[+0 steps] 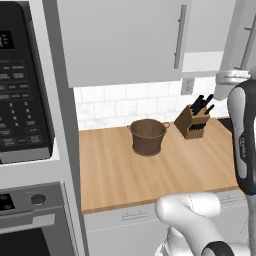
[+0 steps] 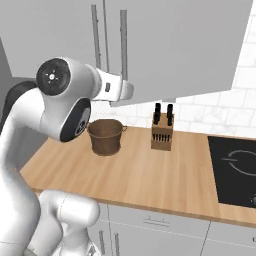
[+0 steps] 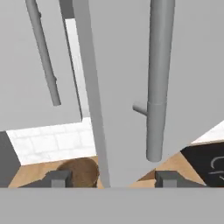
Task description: Open the cabinet, pick up the bread from the cabinet and place it in the basket. Then move the basket to the dining counter.
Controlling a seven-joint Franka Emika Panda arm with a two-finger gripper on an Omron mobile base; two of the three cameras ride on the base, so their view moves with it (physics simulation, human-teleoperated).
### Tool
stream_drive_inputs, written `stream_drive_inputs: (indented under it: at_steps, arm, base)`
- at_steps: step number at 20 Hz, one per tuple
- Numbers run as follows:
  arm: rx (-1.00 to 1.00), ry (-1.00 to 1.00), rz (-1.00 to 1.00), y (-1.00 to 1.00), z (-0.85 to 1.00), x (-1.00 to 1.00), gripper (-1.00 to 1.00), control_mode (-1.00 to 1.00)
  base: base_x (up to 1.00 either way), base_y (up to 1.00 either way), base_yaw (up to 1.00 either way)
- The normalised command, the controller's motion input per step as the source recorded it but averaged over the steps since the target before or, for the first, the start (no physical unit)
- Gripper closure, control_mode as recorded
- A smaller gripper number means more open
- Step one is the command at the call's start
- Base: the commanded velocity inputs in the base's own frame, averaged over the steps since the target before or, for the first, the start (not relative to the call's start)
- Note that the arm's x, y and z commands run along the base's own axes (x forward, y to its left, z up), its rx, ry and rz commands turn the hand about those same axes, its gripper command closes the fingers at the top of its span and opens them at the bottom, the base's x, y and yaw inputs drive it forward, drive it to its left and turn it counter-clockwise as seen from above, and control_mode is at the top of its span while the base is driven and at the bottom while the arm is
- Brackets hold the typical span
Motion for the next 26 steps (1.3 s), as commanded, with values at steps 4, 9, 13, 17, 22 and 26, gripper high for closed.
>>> stream_drive_inputs:
  at_steps: [4,9,13,17,22,26]
  arm:
    - [-0.36,0.06,0.0,0.88,0.0,-0.99,-1.0,-1.0]
    - [-0.5,0.07,0.0,1.0,-0.24,0.4,-1.0,-1.0]
    - [-0.29,0.09,0.0,0.79,-0.03,1.0,-1.0,-1.0]
    - [-0.03,0.21,0.0,-0.13,0.0,1.0,-1.0,-1.0]
    - [0.0,0.18,0.05,-0.59,-0.07,1.0,-1.0,-1.0]
    - [0.0,0.09,0.08,-0.66,-0.13,0.76,-1.0,-1.0]
  base:
    - [0.0,0.0,0.0]
    - [0.0,0.0,0.0]
    - [0.0,0.0,0.0]
    - [0.0,0.0,0.0]
    - [0.0,0.0,0.0]
    - [0.0,0.0,0.0]
